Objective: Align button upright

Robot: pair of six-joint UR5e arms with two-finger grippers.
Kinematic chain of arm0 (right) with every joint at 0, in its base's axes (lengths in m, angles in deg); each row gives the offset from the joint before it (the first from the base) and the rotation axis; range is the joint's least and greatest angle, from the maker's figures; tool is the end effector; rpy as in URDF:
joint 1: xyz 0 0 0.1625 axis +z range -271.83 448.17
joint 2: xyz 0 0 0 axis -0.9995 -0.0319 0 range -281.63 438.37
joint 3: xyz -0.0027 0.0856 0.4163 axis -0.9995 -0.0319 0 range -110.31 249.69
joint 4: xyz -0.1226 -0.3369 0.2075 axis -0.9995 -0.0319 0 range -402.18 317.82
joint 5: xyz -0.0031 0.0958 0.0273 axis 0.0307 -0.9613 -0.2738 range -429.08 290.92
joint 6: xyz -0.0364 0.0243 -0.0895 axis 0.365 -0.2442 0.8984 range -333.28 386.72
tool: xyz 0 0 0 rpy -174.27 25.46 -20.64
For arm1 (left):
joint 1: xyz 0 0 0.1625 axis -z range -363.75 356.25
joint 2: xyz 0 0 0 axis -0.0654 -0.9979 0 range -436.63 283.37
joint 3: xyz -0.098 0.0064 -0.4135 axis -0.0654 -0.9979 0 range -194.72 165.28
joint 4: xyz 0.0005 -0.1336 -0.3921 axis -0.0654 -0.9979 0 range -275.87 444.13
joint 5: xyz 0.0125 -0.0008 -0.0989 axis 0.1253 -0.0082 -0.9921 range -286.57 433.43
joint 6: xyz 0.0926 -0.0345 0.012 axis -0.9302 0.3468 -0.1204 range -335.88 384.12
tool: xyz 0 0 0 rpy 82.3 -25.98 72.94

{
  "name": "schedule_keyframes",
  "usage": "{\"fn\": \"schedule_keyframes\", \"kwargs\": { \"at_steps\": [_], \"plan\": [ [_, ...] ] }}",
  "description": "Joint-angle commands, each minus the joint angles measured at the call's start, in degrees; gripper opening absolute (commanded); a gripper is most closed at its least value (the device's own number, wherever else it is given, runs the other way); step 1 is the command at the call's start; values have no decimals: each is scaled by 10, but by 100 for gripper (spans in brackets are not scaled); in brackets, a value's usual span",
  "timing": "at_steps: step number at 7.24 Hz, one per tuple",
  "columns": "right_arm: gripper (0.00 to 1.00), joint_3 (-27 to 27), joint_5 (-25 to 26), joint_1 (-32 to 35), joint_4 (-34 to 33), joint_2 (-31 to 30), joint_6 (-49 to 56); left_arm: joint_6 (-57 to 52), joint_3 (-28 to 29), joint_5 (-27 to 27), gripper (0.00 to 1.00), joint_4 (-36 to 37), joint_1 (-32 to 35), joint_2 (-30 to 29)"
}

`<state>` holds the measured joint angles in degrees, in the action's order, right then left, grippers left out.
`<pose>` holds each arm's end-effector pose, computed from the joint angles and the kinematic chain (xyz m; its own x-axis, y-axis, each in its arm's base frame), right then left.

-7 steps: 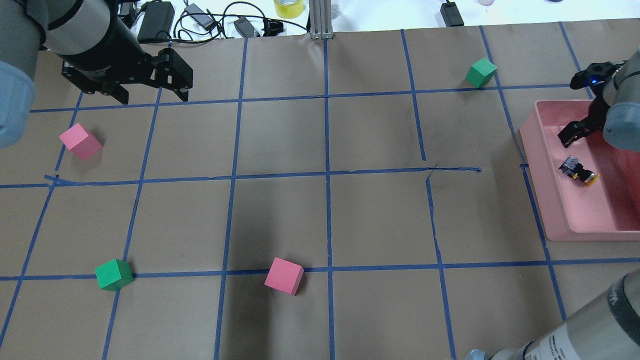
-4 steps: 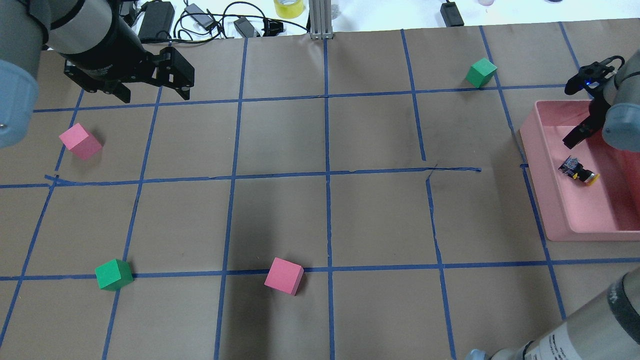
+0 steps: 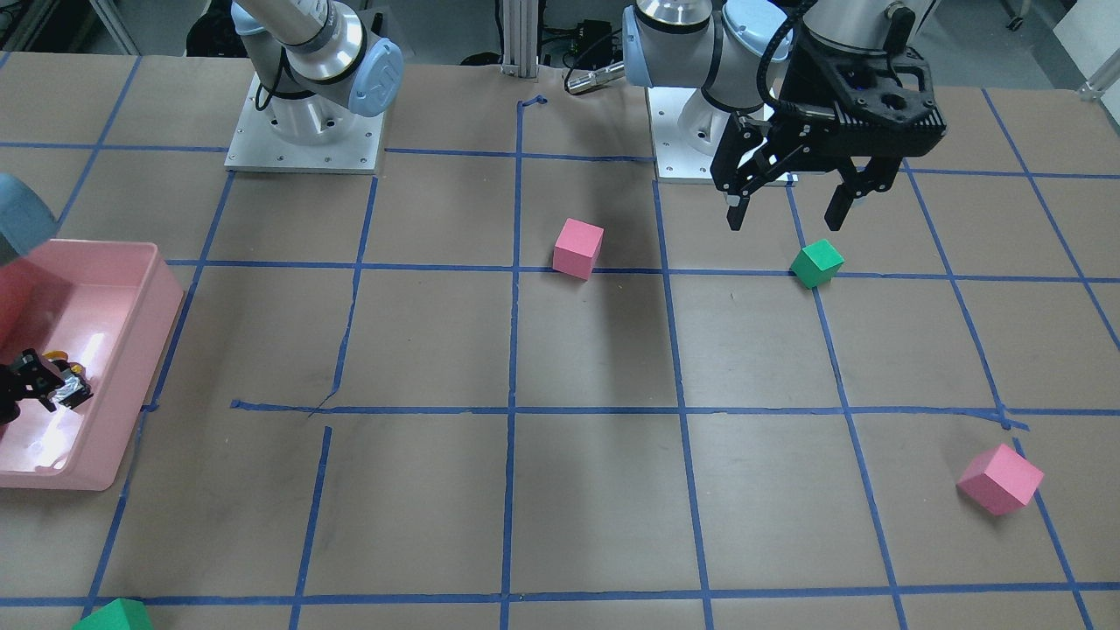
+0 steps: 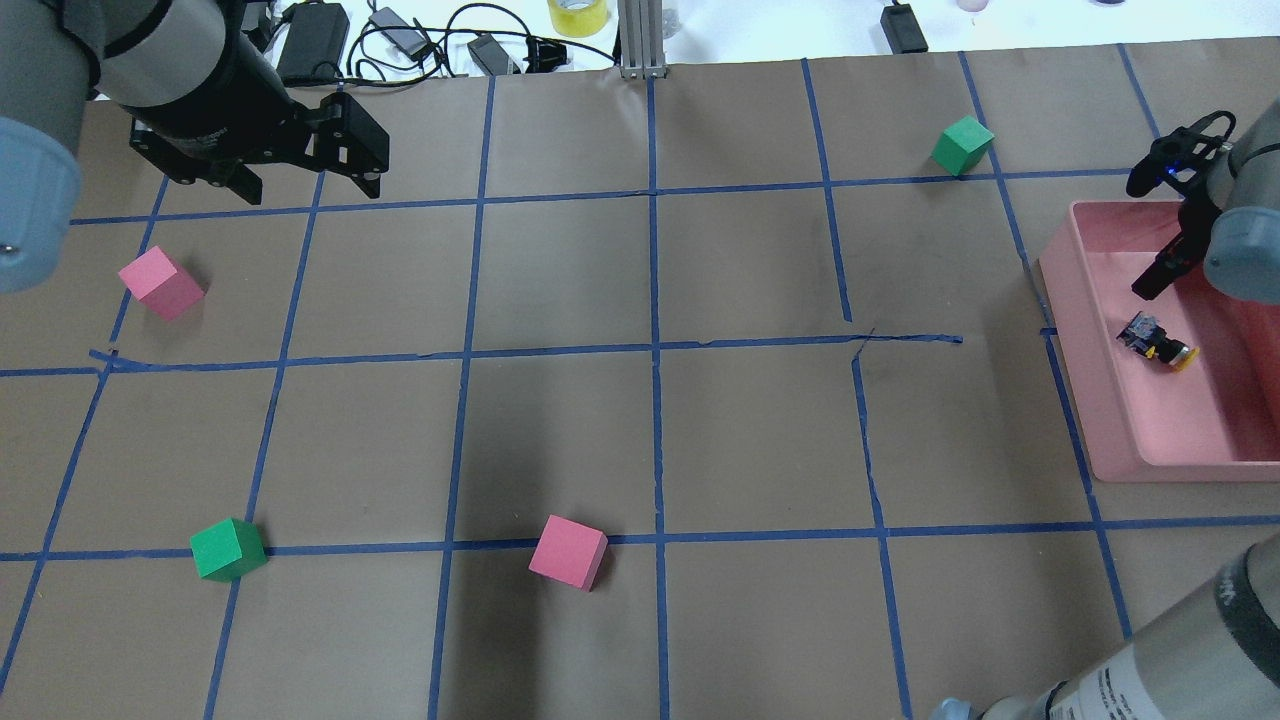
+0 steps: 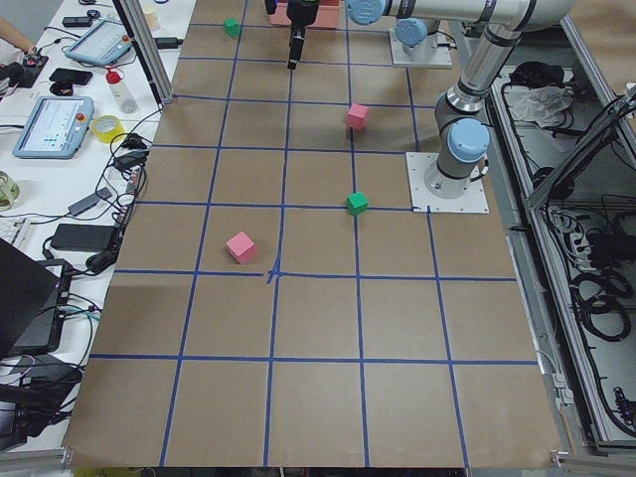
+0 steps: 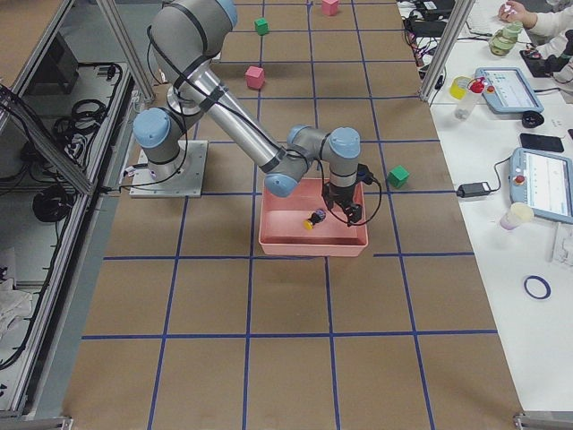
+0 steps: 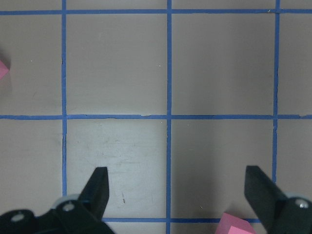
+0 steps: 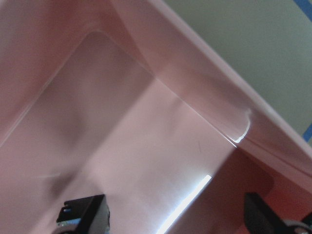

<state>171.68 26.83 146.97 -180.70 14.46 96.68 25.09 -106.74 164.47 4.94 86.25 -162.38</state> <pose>-0.2115 -0.5868 0.2229 -0.7668 -0.6082 0.2050 -0.6157 0.7873 0.0331 -0.1315 -0.4799 0.5271 -0.9997 -0.0207 -0.0139 -0.0170 0.9741 -0.2257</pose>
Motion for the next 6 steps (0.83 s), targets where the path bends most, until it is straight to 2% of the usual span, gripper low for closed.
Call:
{"fn": "schedule_keyframes", "kwargs": {
  "at_steps": [1,3,5,6],
  "plan": [
    [100,0,0,0,-5,0,11,0,-1,0,100,0,0,0],
    [100,6,2,0,-3,-2,12,0,-1,0,100,0,0,0],
    [100,12,9,-4,26,-13,19,0,-1,0,100,0,0,0],
    [100,13,12,-4,68,-19,19,0,0,0,100,0,0,0]
  ]
}}
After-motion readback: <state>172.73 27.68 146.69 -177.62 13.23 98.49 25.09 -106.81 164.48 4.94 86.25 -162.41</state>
